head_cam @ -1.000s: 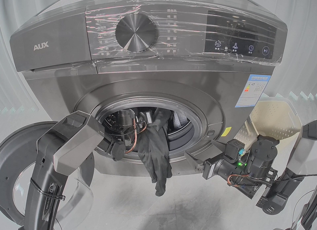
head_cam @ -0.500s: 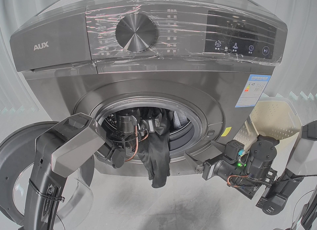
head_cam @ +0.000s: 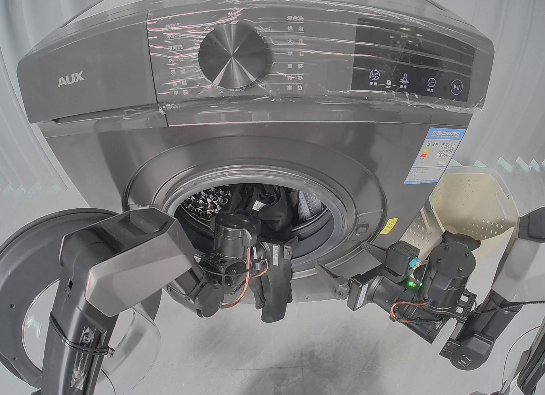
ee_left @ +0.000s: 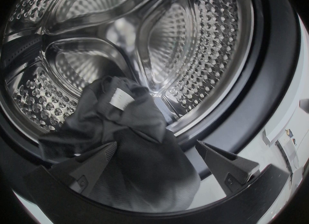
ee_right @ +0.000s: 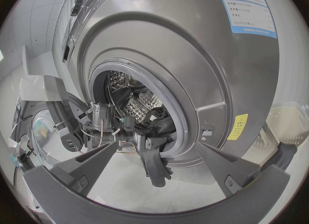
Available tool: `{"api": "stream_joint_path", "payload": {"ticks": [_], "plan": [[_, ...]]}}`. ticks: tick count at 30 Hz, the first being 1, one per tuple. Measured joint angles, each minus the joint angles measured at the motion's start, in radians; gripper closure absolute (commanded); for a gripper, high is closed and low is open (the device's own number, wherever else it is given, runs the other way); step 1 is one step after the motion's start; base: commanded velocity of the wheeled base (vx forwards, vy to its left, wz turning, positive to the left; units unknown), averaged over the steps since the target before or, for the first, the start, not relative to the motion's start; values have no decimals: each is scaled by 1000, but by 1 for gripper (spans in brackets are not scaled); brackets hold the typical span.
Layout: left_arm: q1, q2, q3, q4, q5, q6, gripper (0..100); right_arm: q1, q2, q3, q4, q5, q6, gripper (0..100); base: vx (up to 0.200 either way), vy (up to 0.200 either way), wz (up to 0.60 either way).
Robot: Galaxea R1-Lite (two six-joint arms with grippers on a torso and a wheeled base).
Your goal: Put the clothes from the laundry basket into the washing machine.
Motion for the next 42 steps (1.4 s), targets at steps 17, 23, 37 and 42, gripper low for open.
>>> {"api": "stream_joint_path", "payload": {"ticks": [17, 23, 37, 42], "plan": [[14, 64, -33, -56, 10, 13, 100, 5, -1, -4, 0, 0, 0, 0, 0, 0, 0], [22, 69, -143, -72, 44, -14, 100, 5, -1, -5, 0, 0, 0, 0, 0, 0, 0], [44, 88, -288, -100, 94, -47, 0, 4, -1, -5, 0, 0, 0, 0, 0, 0, 0], [40, 71, -223, -93, 87, -45, 0, 4, 0, -4, 0, 1, 0, 0, 0, 0, 0]]}}
